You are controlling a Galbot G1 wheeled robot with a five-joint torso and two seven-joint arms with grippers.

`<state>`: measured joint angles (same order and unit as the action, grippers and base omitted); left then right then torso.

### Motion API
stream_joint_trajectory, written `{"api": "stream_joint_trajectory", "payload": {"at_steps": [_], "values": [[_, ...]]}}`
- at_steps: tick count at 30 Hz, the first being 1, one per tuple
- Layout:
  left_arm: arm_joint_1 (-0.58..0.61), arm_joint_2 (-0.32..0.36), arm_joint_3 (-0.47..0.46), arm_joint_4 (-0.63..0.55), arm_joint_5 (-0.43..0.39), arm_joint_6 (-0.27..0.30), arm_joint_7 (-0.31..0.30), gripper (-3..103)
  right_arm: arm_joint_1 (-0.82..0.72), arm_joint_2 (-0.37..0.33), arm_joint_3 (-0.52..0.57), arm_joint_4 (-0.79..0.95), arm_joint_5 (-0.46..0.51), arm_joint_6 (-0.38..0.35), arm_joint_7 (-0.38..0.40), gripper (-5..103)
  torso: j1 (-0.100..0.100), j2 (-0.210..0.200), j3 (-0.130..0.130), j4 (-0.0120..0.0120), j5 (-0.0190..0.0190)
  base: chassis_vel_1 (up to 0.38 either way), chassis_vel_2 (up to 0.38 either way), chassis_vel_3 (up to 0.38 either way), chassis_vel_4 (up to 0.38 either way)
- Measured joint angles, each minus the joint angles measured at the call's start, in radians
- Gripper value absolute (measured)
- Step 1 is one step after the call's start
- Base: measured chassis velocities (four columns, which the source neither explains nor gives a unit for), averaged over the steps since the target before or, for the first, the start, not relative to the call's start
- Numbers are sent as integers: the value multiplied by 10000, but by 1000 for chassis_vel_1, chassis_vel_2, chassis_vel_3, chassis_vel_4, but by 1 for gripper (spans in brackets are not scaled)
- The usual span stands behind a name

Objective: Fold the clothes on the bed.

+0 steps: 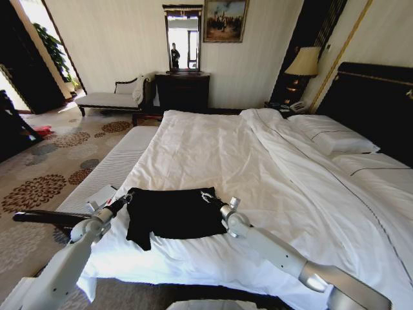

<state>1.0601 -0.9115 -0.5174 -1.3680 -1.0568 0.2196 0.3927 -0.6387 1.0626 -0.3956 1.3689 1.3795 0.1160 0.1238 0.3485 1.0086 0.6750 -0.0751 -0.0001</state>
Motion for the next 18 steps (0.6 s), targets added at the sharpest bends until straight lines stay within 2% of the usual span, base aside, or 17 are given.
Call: {"api": "stream_joint_trajectory", "payload": {"at_steps": [1,2,3,5,8,11,12,15,18], "values": [[0,-4,0,-1,10,-10,5,2,0,16,13,-12,-8,9,13,64,0,0,0,0,0,0,0,0,0],[-5,-6,0,-1,34,-32,13,2,1,49,75,-32,-27,34,41,54,0,0,0,-1,1,0,0,0,0],[-5,-6,0,-1,34,-32,13,2,1,49,75,-32,-27,34,41,54,0,0,0,-1,1,0,0,0,0],[-41,3,-3,28,65,-78,38,2,-5,93,215,-34,-34,75,60,42,0,0,1,-1,1,0,0,0,0],[-77,18,-3,71,81,-105,48,2,-6,104,347,-33,-25,104,71,37,0,0,0,-1,0,0,0,0,0],[-158,22,4,168,131,-157,65,2,-6,31,531,22,34,122,77,21,0,0,0,0,1,0,0,0,0],[-158,22,4,168,131,-157,65,2,-6,31,531,22,34,122,77,21,0,0,0,0,1,0,0,0,0],[-252,-16,56,285,185,-195,95,2,-62,-179,572,153,43,136,18,5,0,0,0,-2,1,0,0,0,0],[-322,-24,94,359,205,-209,125,2,-74,-239,587,186,35,162,-42,2,-1,0,0,-2,1,0,0,0,0]]}}
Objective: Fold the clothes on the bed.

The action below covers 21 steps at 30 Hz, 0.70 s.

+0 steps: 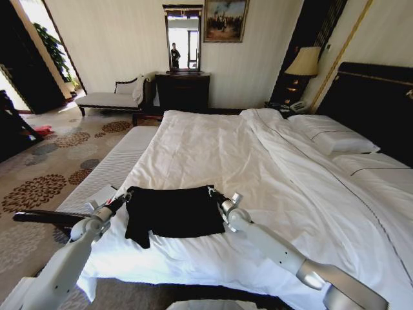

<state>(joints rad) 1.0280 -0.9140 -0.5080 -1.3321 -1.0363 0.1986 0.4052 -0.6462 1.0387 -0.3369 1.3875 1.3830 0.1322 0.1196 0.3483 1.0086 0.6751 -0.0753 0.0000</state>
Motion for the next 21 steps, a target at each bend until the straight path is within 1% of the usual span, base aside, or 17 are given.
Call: {"api": "stream_joint_trajectory", "payload": {"at_steps": [5,10,12,14,15,16,17,18,20,21], "values": [[-593,16,262,469,-12,-96,63,2,99,40,213,-26,-12,181,-171,1,0,0,0,1,0,0,0,0,0],[-1706,-67,716,1022,-555,-283,118,2,320,244,523,-154,-1,462,-402,1,1,0,0,0,3,0,0,0,0],[-1803,-106,765,1079,-611,-335,189,2,332,284,562,-175,-10,514,-437,1,1,0,0,0,2,0,0,0,0],[-2033,-273,903,1286,-688,-674,641,2,334,441,688,-207,-82,714,-528,1,1,0,0,-4,3,0,0,0,0],[-2045,-353,933,1369,-690,-858,894,2,296,506,777,-187,-108,793,-546,1,1,0,0,0,2,0,0,0,0],[-2045,-353,933,1369,-690,-858,894,2,296,506,777,-187,-108,793,-546,1,1,0,0,0,2,0,0,0,0],[-2040,-382,935,1403,-690,-932,1017,2,261,519,819,-157,-119,820,-546,1,1,0,0,2,1,0,0,0,0],[-1964,-452,922,1503,-691,-1142,1405,2,140,505,913,-43,-163,860,-546,1,2,0,0,2,2,0,0,0,0],[-1772,-479,846,1635,-702,-1451,1970,2,-121,314,999,263,-232,919,-510,1,2,-1,0,3,-1,0,0,0,0],[-1654,-463,790,1697,-727,-1632,2470,2,-265,173,1021,439,-271,938,-491,1,2,0,0,2,-1,0,0,0,0]]}}
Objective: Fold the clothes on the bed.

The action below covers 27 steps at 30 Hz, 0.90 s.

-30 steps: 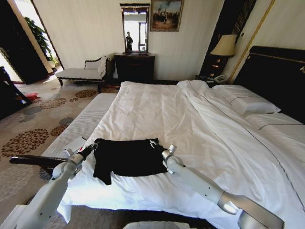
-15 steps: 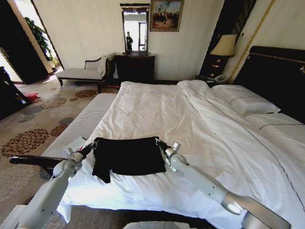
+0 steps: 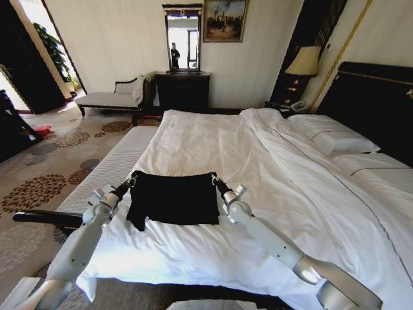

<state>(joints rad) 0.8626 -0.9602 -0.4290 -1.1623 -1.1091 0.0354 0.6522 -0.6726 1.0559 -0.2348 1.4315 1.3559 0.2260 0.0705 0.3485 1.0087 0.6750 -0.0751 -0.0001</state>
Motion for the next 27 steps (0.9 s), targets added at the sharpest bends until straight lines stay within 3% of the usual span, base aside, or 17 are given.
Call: {"api": "stream_joint_trajectory", "payload": {"at_steps": [2,3,5,6,9,18,27], "values": [[78,25,-34,41,-16,-106,323,2,-90,-93,8,105,-26,12,10,1,0,0,0,-2,1,0,0,0,0],[253,137,-136,231,-202,-312,1501,2,-334,-345,14,378,-90,47,21,1,-2,0,-1,-3,0,0,0,0,0],[363,273,-250,591,-314,-372,2807,2,-616,-586,22,653,-140,81,25,1,-3,1,-2,-2,1,0,0,0,0],[363,273,-250,591,-314,-372,2807,2,-616,-586,22,653,-140,81,25,1,-3,1,-2,-2,1,0,0,0,0],[429,459,-327,1062,-288,-299,3787,2,-1119,-848,30,1066,-193,110,53,1,-3,1,-1,-2,2,0,0,0,0],[607,675,-406,2078,684,-678,4990,2,-1946,-1219,-440,2014,-662,185,243,1,-3,1,-1,-2,-1,0,0,0,0],[571,839,-473,2584,788,-1006,5871,2,-2369,-1672,-818,2755,-952,383,-32,1,-3,1,-1,-4,0,0,0,0,0]]}}
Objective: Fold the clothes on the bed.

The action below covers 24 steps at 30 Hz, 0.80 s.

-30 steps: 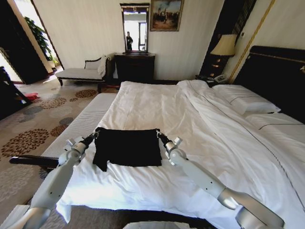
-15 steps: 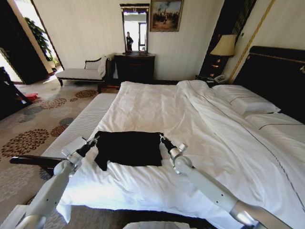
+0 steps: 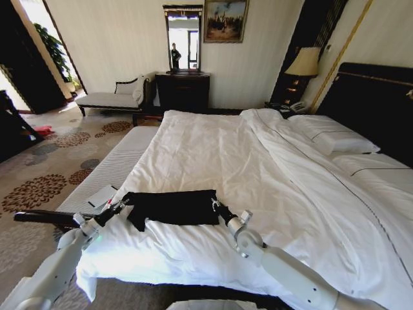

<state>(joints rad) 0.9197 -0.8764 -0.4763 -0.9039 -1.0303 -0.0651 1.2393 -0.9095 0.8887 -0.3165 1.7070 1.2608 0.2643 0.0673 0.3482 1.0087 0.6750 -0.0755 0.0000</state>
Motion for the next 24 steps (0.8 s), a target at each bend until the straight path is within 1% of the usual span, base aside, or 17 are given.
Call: {"api": "stream_joint_trajectory", "payload": {"at_steps": [4,8,9,11,13,14,18,19,21,23,24], "values": [[-15,15,-29,-40,-202,-30,163,2,-37,-26,-17,110,5,217,-240,1,0,0,0,4,0,0,0,0,0],[-63,63,-48,-173,-795,-231,245,2,-226,-48,165,270,89,679,-853,1,2,0,0,3,1,0,0,0,0],[-63,63,-48,-173,-795,-231,245,2,-226,-48,165,270,89,679,-853,1,2,0,0,3,1,0,0,0,0],[-71,97,-49,-131,-881,-320,387,2,-441,-68,224,365,52,857,-1087,1,3,1,0,0,1,0,0,0,0],[-37,122,-48,-14,-886,-344,647,2,-716,-81,271,409,-41,958,-1263,1,2,0,0,2,2,0,0,0,0],[-37,122,-48,-14,-886,-344,647,2,-716,-81,271,409,-41,958,-1263,1,2,0,0,2,2,0,0,0,0],[21,130,-49,508,-695,-459,1363,2,-1246,-71,437,195,-323,1119,-1542,1,1,0,0,3,1,0,0,0,0],[21,130,-49,508,-695,-459,1363,2,-1246,-71,437,195,-323,1119,-1542,1,1,0,0,3,1,0,0,0,0],[33,124,-40,893,-470,-630,1707,2,-1523,-28,526,-89,-504,1206,-1758,1,2,0,0,2,1,0,0,0,0],[27,115,-36,987,-418,-659,1745,2,-1556,-18,531,-143,-534,1221,-1788,1,2,0,0,2,1,0,0,0,0],[-9,93,-23,1239,-253,-723,1781,2,-1635,20,547,-284,-602,1267,-1848,1,1,0,0,3,0,0,0,0,0]]}}
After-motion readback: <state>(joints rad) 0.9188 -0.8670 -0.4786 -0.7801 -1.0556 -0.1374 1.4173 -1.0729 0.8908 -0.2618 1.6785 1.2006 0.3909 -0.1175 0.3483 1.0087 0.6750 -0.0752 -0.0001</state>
